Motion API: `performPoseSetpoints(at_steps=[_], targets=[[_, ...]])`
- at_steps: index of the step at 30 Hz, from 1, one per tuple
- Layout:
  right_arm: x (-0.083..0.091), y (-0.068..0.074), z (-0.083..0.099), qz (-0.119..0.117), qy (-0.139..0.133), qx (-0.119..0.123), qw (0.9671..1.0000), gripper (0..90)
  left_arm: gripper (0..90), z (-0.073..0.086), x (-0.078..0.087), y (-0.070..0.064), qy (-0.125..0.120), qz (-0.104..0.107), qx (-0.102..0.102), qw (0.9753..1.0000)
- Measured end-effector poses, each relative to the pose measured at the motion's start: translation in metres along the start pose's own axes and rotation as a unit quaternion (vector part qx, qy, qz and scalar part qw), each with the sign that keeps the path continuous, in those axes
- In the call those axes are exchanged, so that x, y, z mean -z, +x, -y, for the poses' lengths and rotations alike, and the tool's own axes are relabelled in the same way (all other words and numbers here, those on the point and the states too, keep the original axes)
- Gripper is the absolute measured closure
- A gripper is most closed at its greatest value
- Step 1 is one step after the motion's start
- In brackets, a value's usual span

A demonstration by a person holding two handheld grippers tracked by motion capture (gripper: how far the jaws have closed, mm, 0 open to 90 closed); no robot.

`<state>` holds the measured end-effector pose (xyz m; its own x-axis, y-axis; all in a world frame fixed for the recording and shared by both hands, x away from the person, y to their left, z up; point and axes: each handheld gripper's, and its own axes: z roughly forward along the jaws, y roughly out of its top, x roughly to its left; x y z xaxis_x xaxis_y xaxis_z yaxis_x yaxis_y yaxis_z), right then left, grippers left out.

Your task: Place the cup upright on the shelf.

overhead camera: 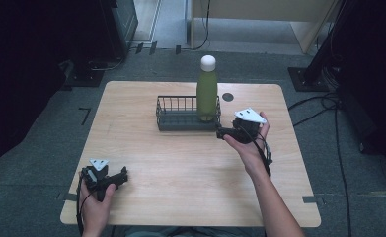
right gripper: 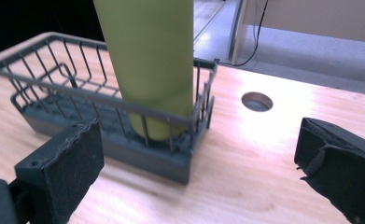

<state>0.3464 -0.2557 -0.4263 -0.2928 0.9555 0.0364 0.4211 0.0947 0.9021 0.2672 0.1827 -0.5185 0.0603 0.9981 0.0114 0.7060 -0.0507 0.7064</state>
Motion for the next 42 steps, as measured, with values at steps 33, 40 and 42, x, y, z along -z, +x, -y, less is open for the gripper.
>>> performPoseSetpoints(at_steps=[33,40,42], targets=[[0.065,-0.044,0.086,0.036,0.031,-0.01,0.9988,0.9,7.4,0.0,0.0,0.0,0.001,0.0,-0.001,1.0],[0.073,-0.052,0.106,0.042,0.054,-0.013,0.9975,1.0,7.4,0.0,0.0,0.0,0.001,0.0,-0.001,1.0],[0.076,-0.054,0.111,0.045,0.059,-0.014,0.9972,1.0,7.4,0.0,0.0,0.0,0.001,0.0,-0.001,1.0]])
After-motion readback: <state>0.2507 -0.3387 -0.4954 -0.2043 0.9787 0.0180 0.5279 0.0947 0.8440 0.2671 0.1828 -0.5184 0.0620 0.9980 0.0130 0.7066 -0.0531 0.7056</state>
